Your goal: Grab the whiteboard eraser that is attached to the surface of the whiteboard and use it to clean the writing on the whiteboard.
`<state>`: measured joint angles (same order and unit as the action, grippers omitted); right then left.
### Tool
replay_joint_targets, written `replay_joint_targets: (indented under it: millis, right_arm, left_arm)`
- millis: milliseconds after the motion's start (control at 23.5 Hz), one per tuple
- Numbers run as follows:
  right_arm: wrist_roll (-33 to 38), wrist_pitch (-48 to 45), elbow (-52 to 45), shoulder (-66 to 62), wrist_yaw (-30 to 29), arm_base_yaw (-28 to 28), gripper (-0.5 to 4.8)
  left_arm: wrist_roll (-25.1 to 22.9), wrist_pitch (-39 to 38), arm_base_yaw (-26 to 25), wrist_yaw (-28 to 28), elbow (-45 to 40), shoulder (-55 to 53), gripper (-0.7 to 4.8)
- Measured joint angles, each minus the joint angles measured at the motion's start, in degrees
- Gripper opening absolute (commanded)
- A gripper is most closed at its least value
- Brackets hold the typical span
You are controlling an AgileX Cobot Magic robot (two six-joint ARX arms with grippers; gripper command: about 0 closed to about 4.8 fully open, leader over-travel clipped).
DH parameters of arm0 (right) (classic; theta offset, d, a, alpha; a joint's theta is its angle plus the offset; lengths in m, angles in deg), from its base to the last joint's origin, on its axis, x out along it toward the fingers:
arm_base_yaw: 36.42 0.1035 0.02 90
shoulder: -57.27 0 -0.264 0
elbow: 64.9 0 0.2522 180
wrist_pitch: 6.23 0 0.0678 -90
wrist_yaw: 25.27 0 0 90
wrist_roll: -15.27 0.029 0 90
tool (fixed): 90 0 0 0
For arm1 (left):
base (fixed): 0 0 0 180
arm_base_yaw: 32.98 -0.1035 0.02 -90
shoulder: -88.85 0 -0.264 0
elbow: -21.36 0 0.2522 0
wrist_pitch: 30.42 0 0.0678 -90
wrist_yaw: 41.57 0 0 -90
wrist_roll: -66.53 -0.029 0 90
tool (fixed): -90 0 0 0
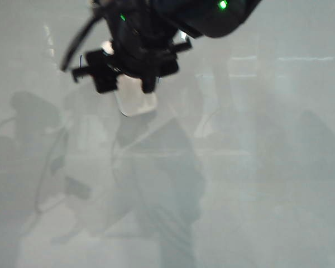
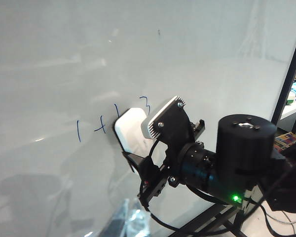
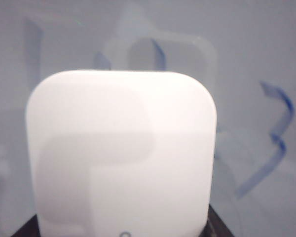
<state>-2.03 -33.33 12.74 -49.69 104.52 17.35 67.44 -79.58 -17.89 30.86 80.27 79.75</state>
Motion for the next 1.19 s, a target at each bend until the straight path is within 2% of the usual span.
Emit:
replay_joint_targets:
  millis: [213, 554, 810, 1193]
  right_arm:
    - [-1.4, -2.1, 0.3, 0.6, 0.7, -0.5, 1.49]
    - [-1.8, -6.3, 0.4, 0.5, -2.4, -0.3, 1.49]
    - [-1.8, -6.1, 4.9, -2.9, -4.9, -0.7, 1.48]
    - [-1.8, -5.9, 8.8, -5.9, -5.1, 1.5, 1.48]
  left_arm:
    - [0.0, 0.0, 0.0, 0.2, 0.0, 0.0, -0.05]
    - [0.0, -0.2, 0.0, 1.7, 0.0, 0.0, -0.05]
    - [0.0, -0.2, 0.0, 1.7, 0.0, 0.0, -0.05]
    - [0.0, -0.3, 0.0, 1.9, 0.0, 0.0, -0.05]
